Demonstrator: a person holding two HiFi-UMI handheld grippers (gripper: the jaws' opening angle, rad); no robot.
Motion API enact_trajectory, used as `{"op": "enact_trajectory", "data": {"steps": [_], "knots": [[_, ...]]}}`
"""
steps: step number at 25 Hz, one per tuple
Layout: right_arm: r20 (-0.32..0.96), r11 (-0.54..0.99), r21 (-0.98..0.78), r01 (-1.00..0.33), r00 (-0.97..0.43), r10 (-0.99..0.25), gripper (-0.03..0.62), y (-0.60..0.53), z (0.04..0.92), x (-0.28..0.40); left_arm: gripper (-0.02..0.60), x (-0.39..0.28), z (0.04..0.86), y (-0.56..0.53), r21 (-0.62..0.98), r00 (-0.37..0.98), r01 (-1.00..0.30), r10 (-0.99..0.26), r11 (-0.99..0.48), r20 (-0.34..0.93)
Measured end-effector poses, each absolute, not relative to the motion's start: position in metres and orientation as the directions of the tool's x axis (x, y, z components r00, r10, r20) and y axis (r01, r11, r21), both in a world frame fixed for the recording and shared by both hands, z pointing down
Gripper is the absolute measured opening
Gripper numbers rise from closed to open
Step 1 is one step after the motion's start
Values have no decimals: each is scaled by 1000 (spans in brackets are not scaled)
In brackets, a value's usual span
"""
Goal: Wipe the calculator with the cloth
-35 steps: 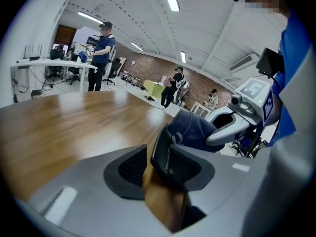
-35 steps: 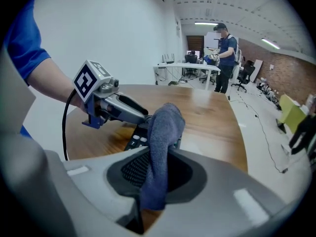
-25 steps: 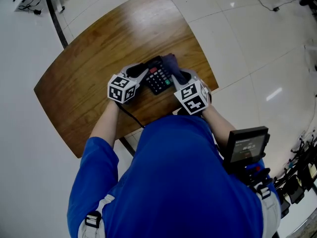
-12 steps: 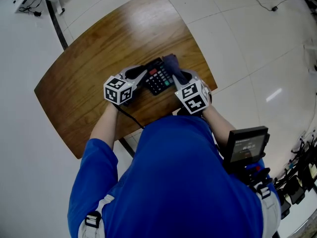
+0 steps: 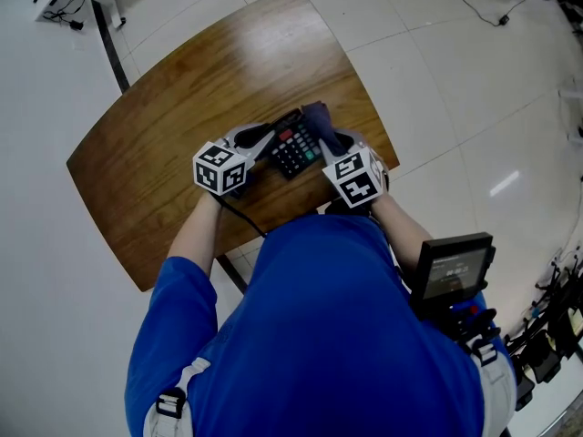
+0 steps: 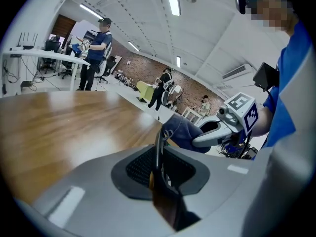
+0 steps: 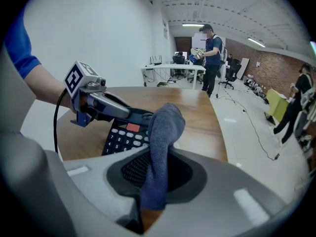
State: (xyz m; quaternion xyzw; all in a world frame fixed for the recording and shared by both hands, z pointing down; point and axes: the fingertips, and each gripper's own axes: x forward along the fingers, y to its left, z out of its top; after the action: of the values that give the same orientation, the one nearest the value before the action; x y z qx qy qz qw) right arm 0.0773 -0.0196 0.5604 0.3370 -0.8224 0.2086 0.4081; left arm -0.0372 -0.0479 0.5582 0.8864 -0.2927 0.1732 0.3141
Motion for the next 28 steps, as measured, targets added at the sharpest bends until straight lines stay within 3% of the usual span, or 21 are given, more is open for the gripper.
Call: {"op": "enact_trajectory", "data": {"steps": [16, 23, 28], "knots": [[814, 883, -137, -449, -559, -158, 69, 56, 575, -7, 71, -36, 558, -47, 445, 734, -665, -417, -600, 536], [804, 907, -189, -378, -590, -79, 69, 73, 576, -20, 76, -39, 562, -49, 445, 732, -667, -411, -598, 544], [799, 903, -181, -390, -593, -97, 69, 71, 579, -19, 82, -43, 573, -50, 442, 727, -671, -411, -596, 550]]}}
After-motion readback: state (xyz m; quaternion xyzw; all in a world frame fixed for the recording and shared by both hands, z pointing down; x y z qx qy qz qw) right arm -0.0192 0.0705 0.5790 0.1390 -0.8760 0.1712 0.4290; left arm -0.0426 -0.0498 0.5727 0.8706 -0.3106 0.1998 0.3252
